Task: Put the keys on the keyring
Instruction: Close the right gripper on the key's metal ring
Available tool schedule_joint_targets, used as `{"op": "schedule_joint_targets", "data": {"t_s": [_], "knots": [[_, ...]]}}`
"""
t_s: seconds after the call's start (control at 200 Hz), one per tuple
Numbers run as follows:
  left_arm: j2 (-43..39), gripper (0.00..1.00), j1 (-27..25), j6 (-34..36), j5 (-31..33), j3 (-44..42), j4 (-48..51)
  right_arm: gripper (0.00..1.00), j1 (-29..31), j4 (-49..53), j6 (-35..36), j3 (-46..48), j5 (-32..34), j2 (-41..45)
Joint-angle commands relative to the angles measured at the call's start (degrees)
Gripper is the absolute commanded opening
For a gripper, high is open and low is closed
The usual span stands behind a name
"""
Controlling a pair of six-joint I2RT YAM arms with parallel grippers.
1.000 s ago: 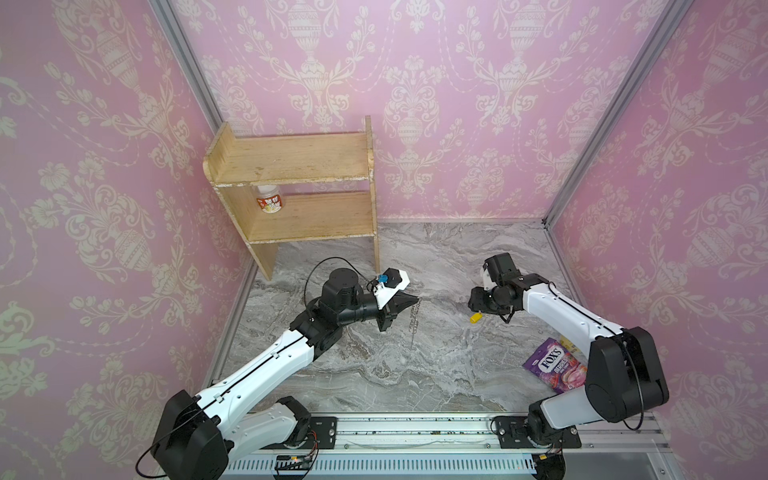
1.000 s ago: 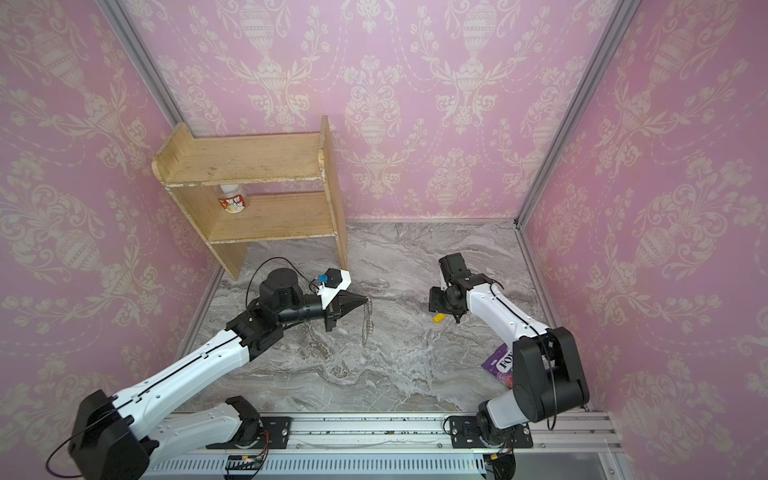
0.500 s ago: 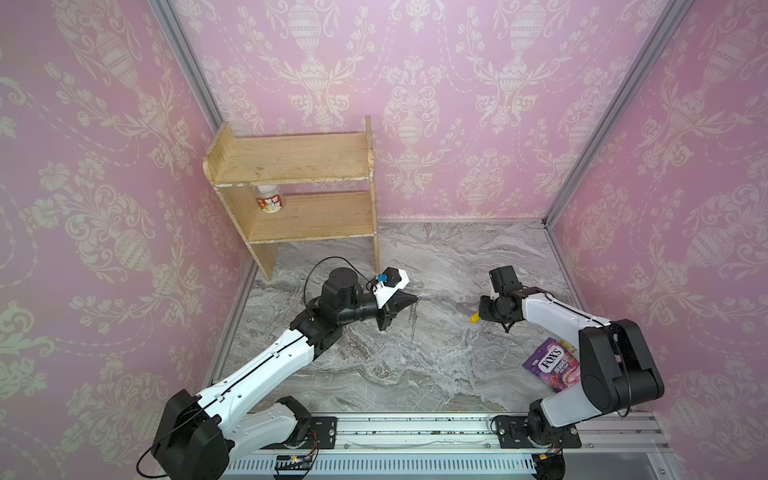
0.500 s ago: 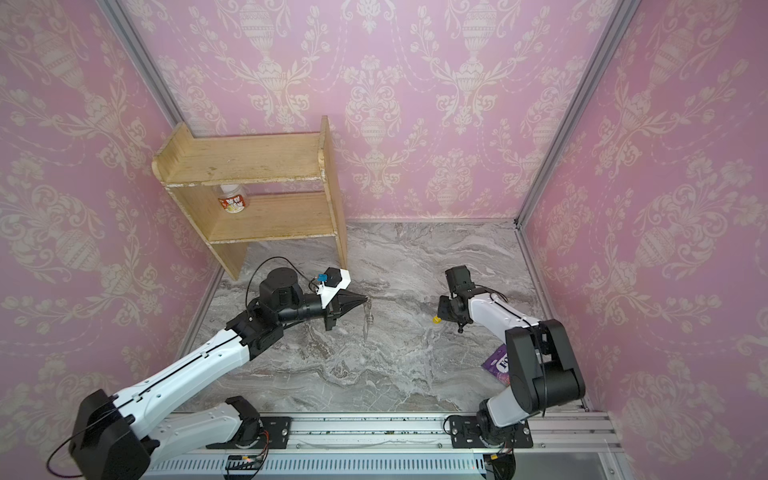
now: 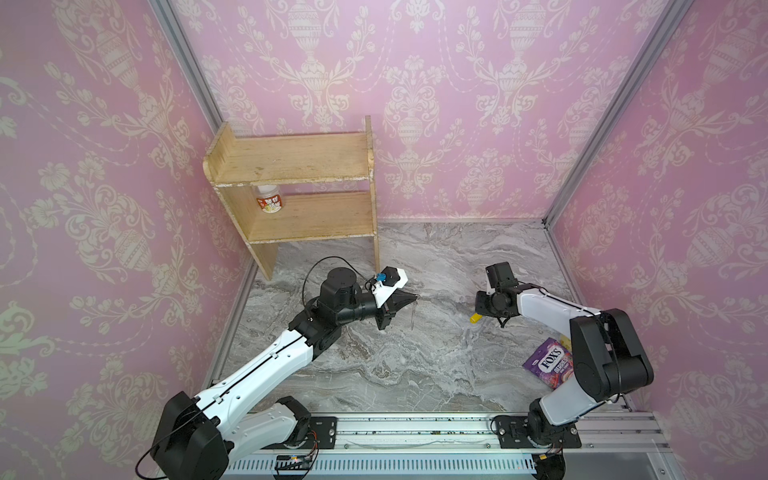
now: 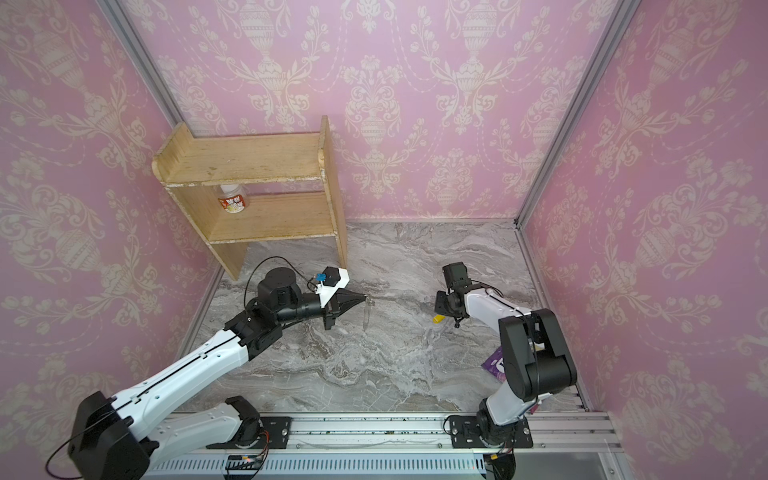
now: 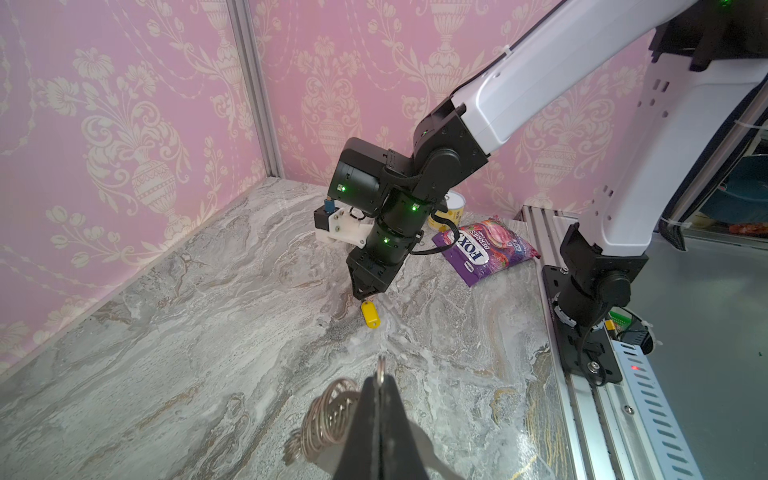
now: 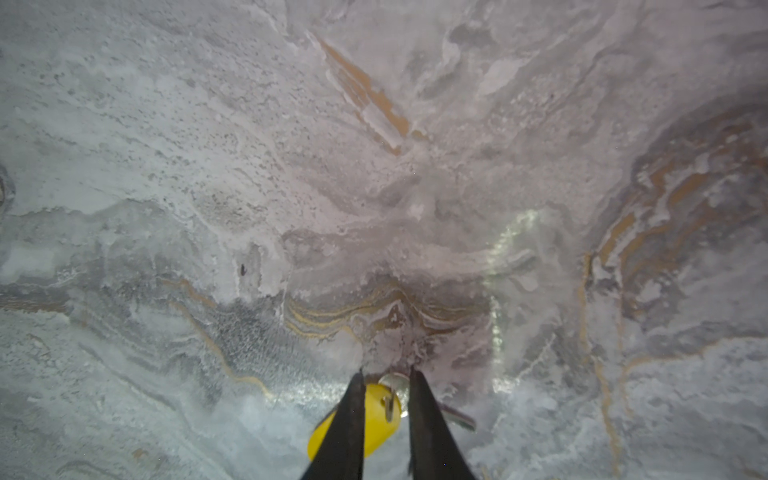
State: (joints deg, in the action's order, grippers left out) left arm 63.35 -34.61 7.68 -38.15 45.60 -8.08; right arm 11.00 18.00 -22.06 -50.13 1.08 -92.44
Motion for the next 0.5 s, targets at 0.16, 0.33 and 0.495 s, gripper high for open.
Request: {"op": "schedule_joint_targets", "data": {"t_s": [0.16,0.33,0.495], "knots": [[-1.7,0.00,0.5,0.2,0.5,0.1,-0.5,0.19,0.4,1.6,1.1,-2.0,0.1,-0.8],[-1.5,0.00,0.6,0.1,0.5,0.0,-0.7,0.19,0.4,2.9,1.1,-1.7,-0.5,0.6],[-1.3,0.00,0.6,0.0,0.5,0.1,-0.9,0.16,0.4,3.3,1.1,-1.7,-0.2,0.7]]}}
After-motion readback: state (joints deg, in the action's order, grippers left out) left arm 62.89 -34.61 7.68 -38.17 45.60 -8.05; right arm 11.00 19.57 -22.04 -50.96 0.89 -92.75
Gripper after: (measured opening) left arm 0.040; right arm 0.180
